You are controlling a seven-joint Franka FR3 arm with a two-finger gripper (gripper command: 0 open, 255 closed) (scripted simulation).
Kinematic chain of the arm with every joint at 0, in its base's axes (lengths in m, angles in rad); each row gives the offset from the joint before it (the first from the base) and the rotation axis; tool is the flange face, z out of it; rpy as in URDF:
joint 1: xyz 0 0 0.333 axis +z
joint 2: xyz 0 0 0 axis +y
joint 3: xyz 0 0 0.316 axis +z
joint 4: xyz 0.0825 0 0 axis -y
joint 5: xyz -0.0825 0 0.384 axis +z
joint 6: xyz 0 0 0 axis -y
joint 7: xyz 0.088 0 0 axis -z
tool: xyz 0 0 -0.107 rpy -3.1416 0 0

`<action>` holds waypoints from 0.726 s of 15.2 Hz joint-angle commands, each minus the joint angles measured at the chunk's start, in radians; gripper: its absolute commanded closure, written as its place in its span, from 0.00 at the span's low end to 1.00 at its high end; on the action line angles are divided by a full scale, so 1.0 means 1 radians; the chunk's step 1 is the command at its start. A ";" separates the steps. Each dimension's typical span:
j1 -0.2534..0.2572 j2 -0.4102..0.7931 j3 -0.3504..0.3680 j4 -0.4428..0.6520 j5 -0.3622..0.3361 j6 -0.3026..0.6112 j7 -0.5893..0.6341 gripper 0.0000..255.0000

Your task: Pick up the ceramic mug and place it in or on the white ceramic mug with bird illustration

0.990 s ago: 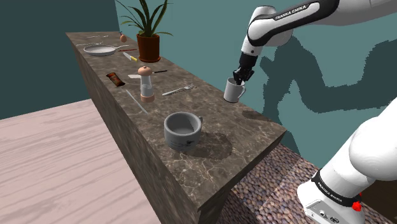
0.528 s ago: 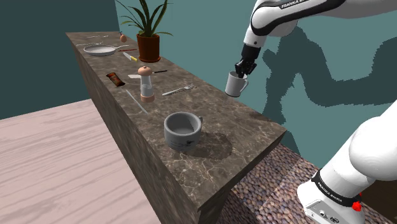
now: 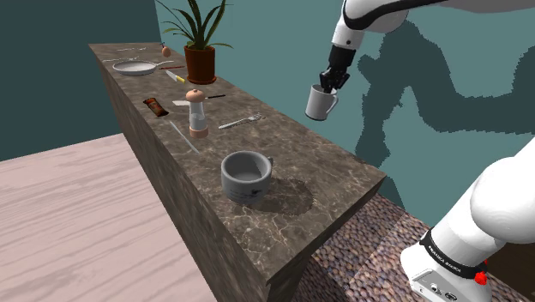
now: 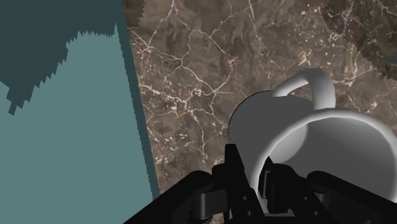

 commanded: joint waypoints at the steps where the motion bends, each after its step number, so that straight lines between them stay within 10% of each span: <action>1: 0.000 -0.002 0.000 0.026 -0.001 -0.028 0.002 1.00; 11: 0.094 -0.064 0.128 -0.019 0.015 -0.032 0.219 1.00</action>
